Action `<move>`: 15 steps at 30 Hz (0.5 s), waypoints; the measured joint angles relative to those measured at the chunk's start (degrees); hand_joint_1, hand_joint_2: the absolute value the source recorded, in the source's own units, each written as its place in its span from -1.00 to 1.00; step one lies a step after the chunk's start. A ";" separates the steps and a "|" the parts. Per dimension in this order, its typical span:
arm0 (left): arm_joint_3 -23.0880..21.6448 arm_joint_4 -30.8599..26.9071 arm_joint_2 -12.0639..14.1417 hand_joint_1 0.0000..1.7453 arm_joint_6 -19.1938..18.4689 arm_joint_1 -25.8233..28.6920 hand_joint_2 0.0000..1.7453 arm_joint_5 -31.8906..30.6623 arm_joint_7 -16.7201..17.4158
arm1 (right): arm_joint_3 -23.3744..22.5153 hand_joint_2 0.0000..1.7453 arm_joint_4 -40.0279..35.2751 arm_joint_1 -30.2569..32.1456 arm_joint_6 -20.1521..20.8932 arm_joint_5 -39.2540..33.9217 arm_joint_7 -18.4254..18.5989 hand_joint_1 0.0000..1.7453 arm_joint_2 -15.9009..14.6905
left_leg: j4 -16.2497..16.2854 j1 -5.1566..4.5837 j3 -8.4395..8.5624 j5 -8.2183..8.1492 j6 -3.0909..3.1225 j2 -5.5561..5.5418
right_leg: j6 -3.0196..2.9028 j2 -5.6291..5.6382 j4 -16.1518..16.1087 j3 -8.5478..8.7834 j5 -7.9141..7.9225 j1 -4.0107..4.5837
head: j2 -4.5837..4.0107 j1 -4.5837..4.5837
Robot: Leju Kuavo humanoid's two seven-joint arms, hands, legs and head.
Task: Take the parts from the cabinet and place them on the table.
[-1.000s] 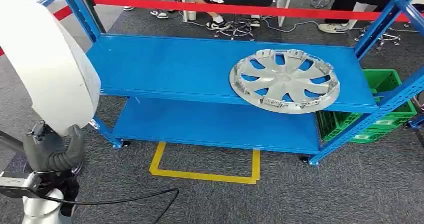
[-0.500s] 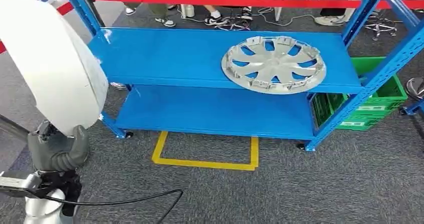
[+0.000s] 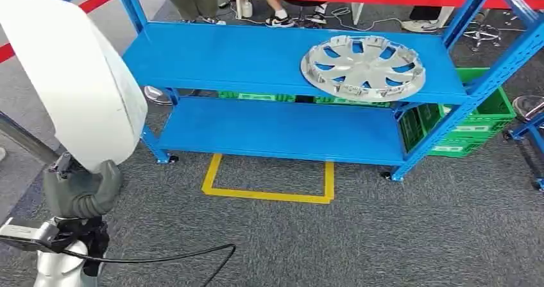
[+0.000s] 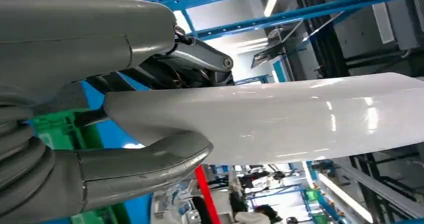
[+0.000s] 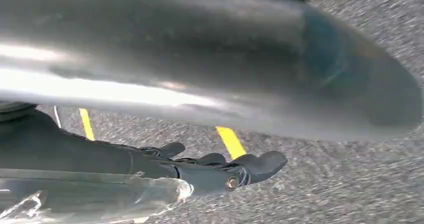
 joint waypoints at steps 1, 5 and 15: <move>0.00 0.00 0.00 1.00 0.00 0.02 1.00 0.04 0.00 | 0.00 -1.00 -0.04 -0.20 0.02 0.04 -0.09 -1.00 -0.09 | 0.13 -0.02 -0.38 0.59 -0.20 0.00 | -0.51 0.01 -5.60 4.22 -1.48 0.23 | 0.00 -0.02; 0.02 0.00 -0.02 1.00 -0.04 0.16 1.00 0.18 -0.02 | -0.02 -1.00 -0.04 -0.38 0.13 0.04 -0.28 -1.00 -0.13 | 0.04 0.04 -0.96 2.61 -1.43 0.12 | -1.27 0.09 -10.94 6.37 -2.78 0.82 | 0.00 0.11; 0.09 0.24 0.00 1.00 -0.55 0.37 1.00 1.09 -0.13 | -0.39 -1.00 -0.04 -0.27 -0.04 0.42 -0.13 -1.00 -0.13 | 12.07 1.12 0.84 -4.39 -3.82 -0.06 | -1.83 -0.45 -10.41 -2.53 4.59 -0.05 | 0.00 -0.04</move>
